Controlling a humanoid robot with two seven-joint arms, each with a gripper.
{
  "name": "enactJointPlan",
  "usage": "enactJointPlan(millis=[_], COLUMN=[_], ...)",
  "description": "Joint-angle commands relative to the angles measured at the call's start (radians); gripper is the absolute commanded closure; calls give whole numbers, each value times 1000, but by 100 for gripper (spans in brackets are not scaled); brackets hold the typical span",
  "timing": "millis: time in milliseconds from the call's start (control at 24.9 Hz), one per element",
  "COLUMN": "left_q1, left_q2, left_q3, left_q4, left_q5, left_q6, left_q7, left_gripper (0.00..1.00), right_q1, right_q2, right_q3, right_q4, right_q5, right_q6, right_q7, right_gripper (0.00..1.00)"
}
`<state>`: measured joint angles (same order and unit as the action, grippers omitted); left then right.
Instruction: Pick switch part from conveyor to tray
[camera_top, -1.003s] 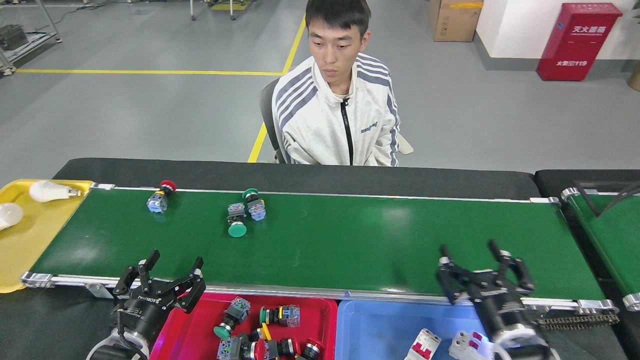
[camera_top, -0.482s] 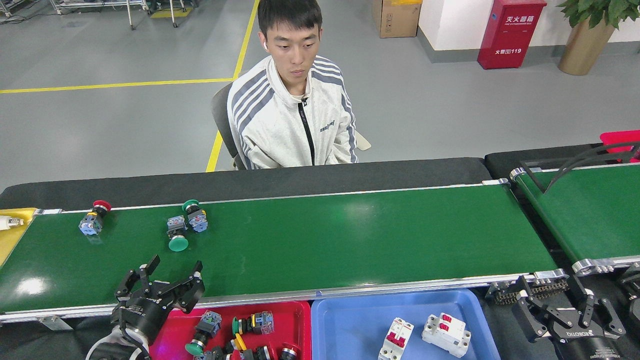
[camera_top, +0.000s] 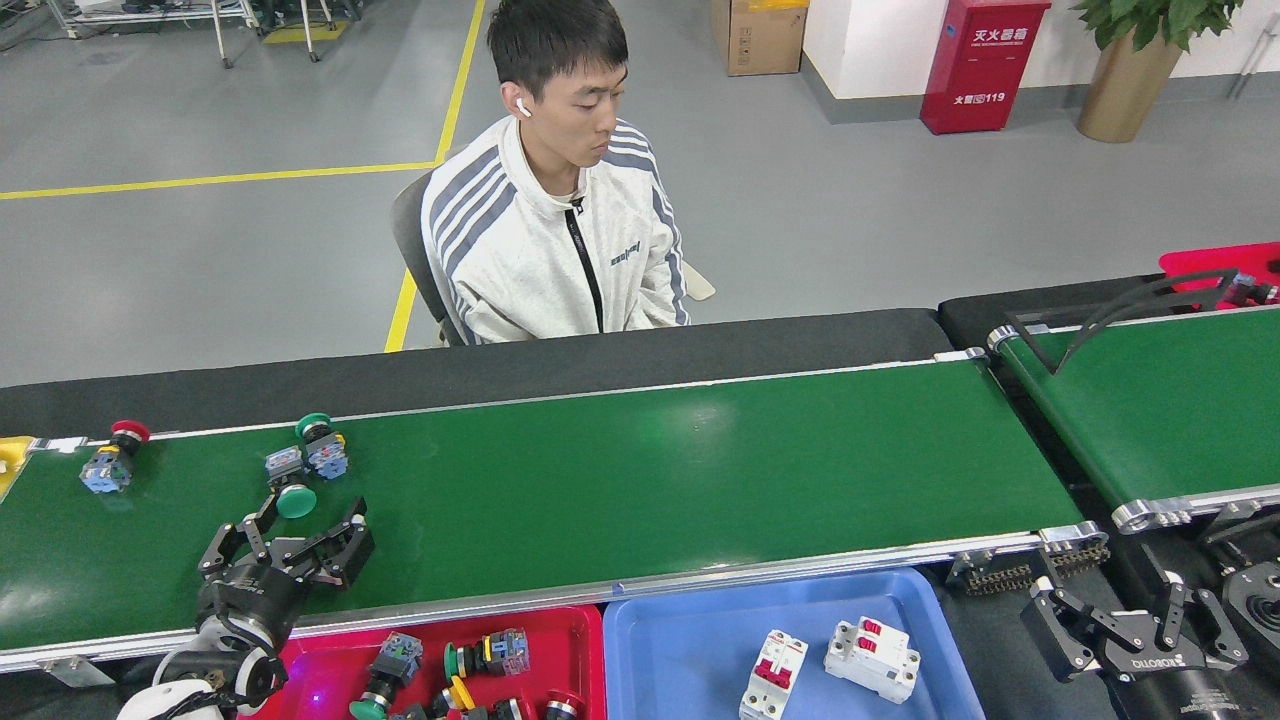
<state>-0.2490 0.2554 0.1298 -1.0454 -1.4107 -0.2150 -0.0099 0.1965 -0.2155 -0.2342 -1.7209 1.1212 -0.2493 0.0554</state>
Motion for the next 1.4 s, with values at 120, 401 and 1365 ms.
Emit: enactJointPlan(millis=[120, 401, 1365], left_q1=[-32, -99, 511], left_q2=[47, 50, -15], left_q3=[36, 33, 102], left_q4=[53, 194, -544], left_q5=[1, 3, 96], left_q6=[46, 206, -530], left_q7=[8, 14, 65], left_gripper=[1, 48, 0], right_q1=[-29, -32, -23], right_q2=[-1, -1, 16], right_q3=[-5, -1, -4], right_q4=[-6, 1, 3], right_q5=[-1, -1, -1], right_q6=[-34, -34, -24], right_q7=[7, 7, 20], right_gripper=[0, 0, 0])
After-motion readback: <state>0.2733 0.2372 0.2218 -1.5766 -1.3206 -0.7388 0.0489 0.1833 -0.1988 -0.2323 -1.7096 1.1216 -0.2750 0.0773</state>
